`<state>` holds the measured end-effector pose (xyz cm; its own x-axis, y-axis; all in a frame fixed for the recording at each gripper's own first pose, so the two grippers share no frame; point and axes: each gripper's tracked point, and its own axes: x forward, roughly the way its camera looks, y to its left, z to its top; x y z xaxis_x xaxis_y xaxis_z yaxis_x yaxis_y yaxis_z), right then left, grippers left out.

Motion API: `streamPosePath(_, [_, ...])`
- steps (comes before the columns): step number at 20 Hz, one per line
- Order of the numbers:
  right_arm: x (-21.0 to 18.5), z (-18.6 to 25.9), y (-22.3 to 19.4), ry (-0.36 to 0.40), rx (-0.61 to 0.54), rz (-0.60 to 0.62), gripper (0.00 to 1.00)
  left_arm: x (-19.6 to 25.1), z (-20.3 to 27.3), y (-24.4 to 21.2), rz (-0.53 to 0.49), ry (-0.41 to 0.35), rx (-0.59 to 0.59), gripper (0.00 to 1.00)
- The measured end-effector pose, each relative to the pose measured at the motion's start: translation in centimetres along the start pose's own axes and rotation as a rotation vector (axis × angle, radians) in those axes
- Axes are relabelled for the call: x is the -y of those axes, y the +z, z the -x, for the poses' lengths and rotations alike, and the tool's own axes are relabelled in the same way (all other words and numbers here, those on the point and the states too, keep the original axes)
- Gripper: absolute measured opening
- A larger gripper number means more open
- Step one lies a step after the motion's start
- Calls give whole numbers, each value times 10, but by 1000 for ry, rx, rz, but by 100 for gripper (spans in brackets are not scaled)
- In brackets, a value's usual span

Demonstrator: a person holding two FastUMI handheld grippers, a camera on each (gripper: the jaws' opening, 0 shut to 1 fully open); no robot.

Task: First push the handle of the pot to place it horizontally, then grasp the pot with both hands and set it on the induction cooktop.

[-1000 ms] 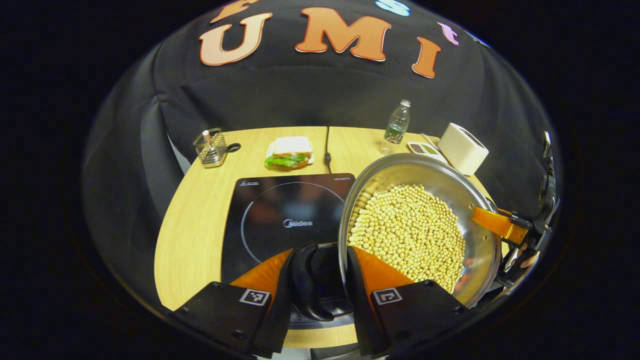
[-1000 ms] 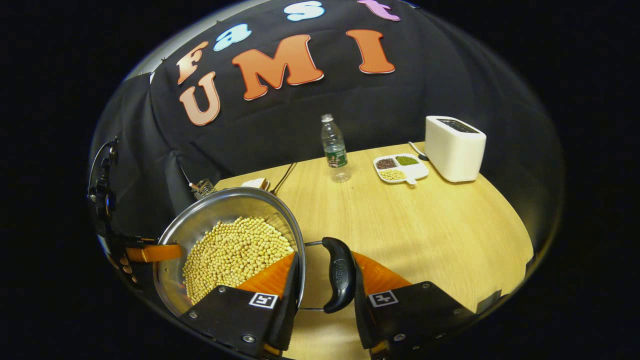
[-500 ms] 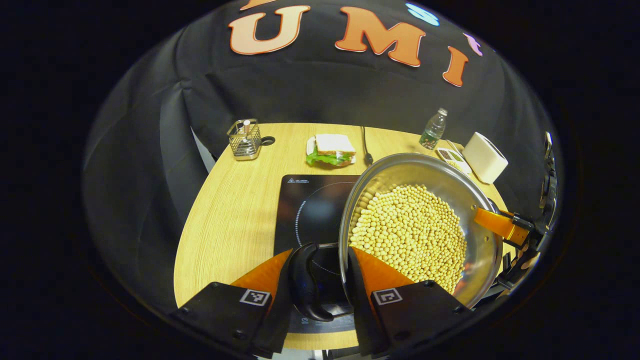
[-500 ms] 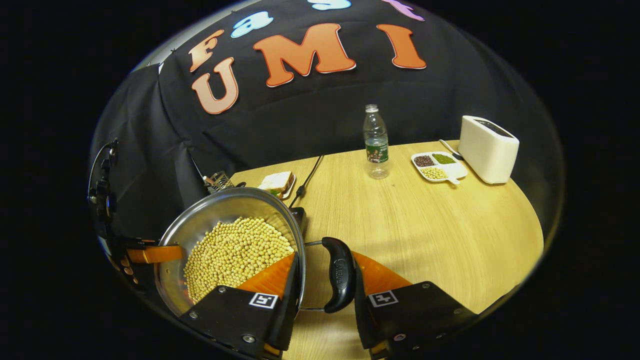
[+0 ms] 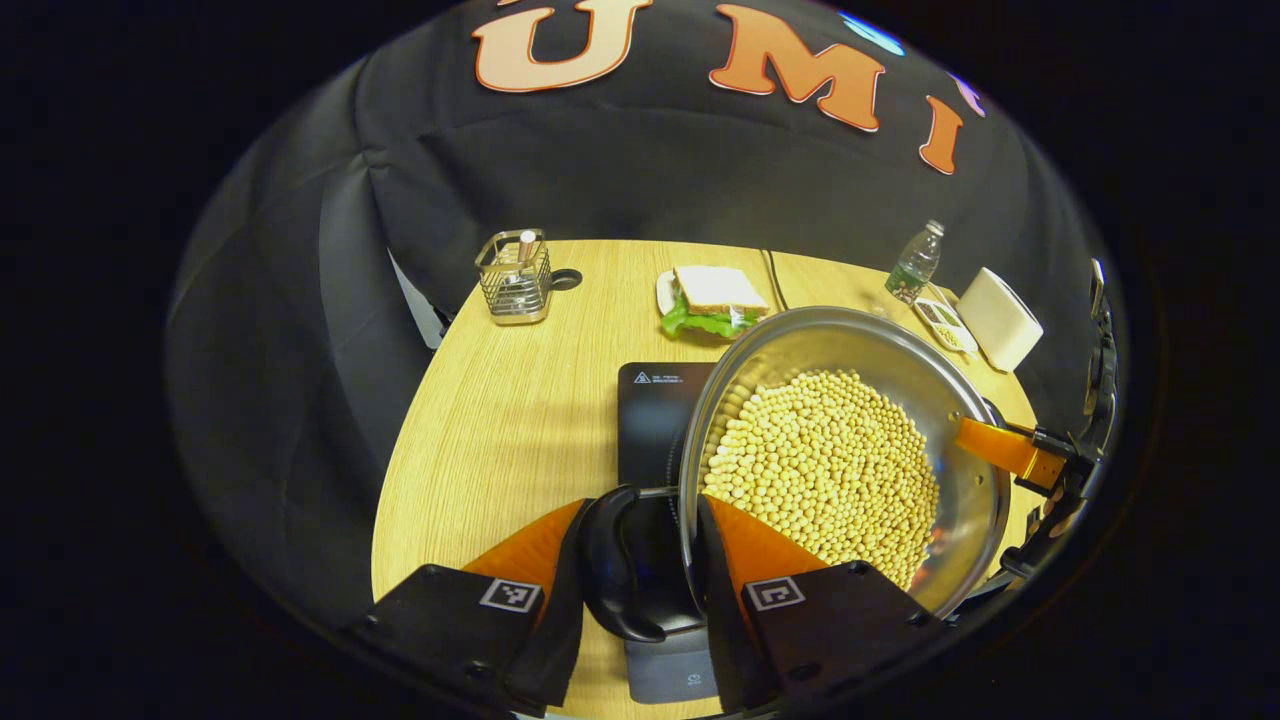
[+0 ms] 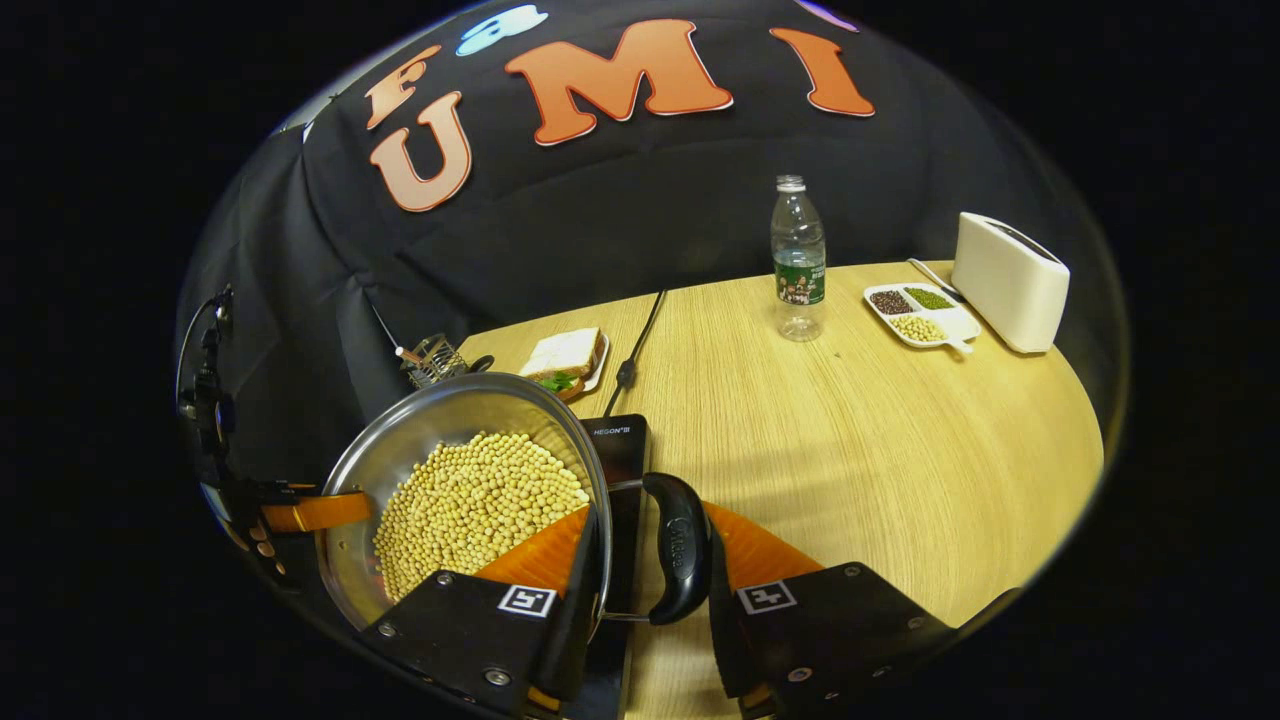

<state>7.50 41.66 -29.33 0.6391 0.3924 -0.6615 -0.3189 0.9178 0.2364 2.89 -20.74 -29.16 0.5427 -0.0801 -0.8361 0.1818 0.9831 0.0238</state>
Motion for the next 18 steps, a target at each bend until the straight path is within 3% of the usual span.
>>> streamPosePath(1, [-2, -4, 0, -1, -1, 3, 47, 0, 0, -1, 2, -2, -4, 60])
streamPosePath(2, [-4, -7, 0, -1, -3, 6, 52, 0, -5, -1, 7, -4, -8, 58])
streamPosePath(5, [-7, -11, -2, -4, -2, 9, 52, -1, -5, -5, 29, -3, -25, 58])
streamPosePath(6, [-8, -12, 0, -6, -1, 11, 52, -4, -5, -1, 32, -4, -27, 63])
streamPosePath(9, [-10, -11, -1, 14, -5, 13, 53, -7, -4, -2, 29, 4, -17, 65])
streamPosePath(12, [-3, 1, 18, -16, 62, 47, 74, -11, 9, 8, 32, 35, 47, 72])
streamPosePath(13, [0, 7, 23, -23, 77, 54, 87, -15, 20, 14, 25, 60, 77, 83])
streamPosePath(14, [4, 16, 28, -27, 93, 53, 93, -20, 32, 20, 14, 93, 110, 97])
streamPosePath(18, [21, 52, 50, -31, 161, 43, 95, -17, 89, 53, -15, 171, 273, 98])
